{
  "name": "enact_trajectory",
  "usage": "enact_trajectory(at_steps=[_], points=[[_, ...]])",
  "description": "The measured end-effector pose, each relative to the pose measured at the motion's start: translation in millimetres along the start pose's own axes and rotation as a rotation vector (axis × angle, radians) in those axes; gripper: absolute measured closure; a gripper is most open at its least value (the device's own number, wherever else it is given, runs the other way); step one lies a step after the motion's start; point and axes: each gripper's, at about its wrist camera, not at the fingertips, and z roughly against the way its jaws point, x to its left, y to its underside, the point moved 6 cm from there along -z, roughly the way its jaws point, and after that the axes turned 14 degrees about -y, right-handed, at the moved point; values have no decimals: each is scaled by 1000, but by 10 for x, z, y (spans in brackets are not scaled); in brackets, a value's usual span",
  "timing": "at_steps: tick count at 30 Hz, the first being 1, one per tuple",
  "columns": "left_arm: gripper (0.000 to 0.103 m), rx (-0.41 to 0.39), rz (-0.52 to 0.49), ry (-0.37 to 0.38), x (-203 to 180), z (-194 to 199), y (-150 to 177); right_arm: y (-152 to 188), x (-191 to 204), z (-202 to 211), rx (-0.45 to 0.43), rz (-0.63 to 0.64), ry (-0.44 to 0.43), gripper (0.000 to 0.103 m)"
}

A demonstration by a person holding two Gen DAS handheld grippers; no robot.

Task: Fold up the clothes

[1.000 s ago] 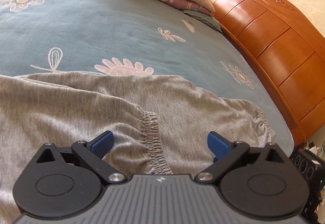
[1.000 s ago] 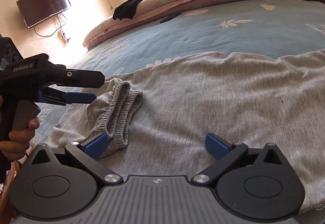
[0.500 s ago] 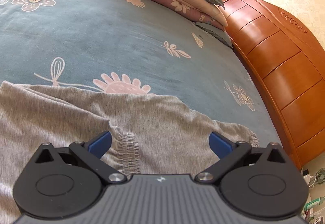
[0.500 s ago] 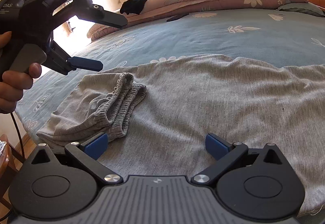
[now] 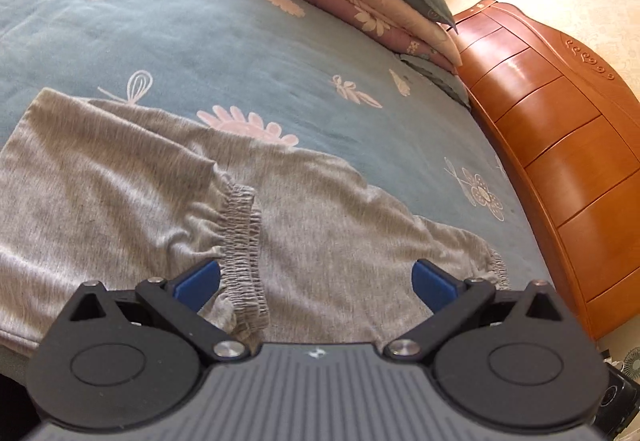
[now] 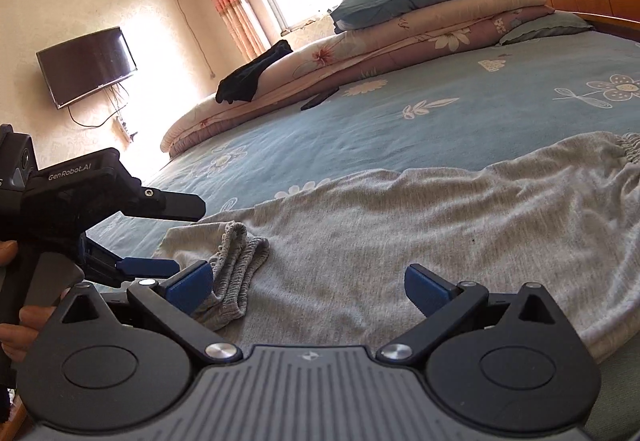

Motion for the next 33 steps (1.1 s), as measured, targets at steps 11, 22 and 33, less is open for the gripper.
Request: enact_trajectory(at_steps=[11, 22, 33], points=[[2, -59, -258, -28, -468, 7, 304, -279, -1115, 1236, -272, -366, 194, 0], [2, -24, -306, -31, -450, -74, 427, -148, -1981, 985, -226, -692, 102, 0], [2, 6, -294, -37, -407, -177, 447, -471, -2315, 629, -177, -745, 114, 0]])
